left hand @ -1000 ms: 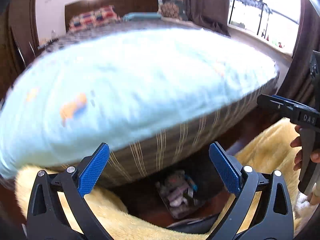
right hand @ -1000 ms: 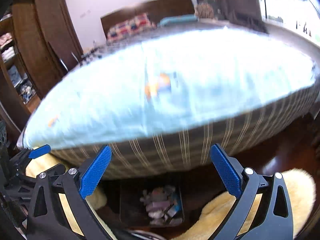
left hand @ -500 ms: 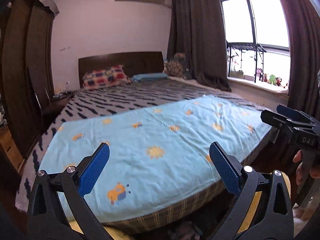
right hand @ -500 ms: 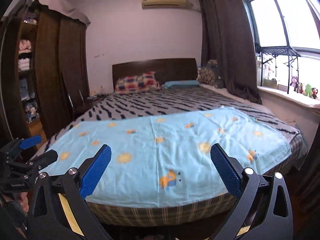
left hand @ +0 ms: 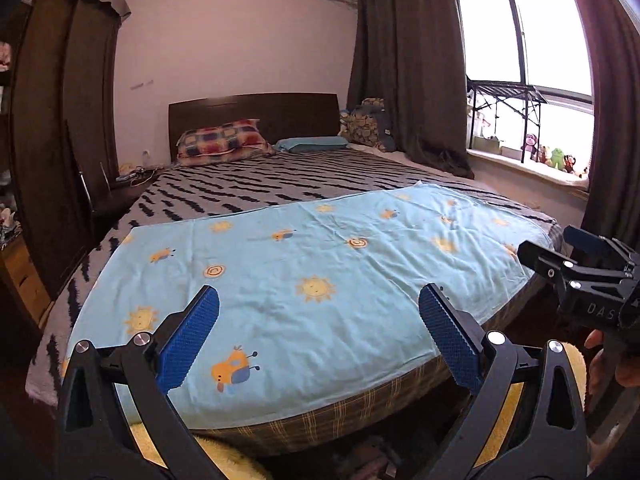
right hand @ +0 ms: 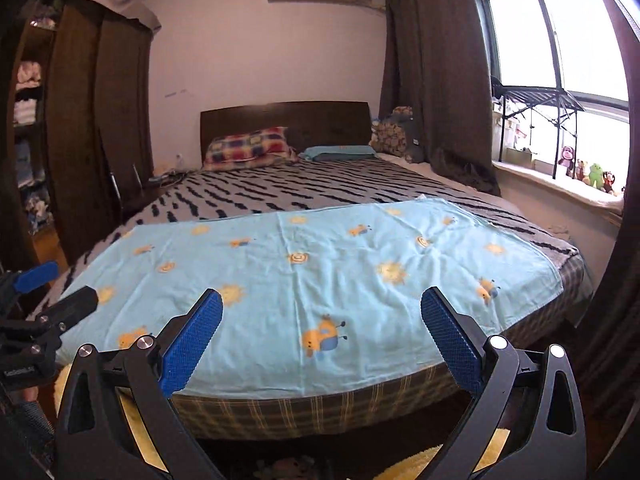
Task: Collect trash
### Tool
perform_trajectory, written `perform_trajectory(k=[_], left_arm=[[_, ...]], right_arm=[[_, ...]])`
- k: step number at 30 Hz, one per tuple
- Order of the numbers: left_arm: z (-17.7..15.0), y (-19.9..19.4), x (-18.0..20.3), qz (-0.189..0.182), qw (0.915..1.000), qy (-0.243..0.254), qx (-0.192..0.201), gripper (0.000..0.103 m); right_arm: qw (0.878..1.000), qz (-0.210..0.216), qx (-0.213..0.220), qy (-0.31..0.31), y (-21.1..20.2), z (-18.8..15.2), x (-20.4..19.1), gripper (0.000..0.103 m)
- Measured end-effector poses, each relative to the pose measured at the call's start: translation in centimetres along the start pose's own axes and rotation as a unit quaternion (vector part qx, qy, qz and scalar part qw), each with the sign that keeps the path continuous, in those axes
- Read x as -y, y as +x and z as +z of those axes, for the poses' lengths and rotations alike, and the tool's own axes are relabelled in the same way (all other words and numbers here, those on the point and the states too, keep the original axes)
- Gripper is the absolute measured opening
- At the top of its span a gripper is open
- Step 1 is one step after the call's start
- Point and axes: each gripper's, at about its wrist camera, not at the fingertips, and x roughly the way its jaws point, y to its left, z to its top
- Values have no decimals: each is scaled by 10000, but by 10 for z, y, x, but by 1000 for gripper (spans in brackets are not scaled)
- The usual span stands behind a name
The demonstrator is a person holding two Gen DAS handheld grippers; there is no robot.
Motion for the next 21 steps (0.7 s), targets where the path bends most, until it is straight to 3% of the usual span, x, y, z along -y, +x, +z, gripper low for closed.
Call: perform_trajectory(k=[21], left_arm=[[0,-3,3,-48,9999,-87,52,95]], right_arm=[[10000,-5,-14,89,-1,-3,-3,100]])
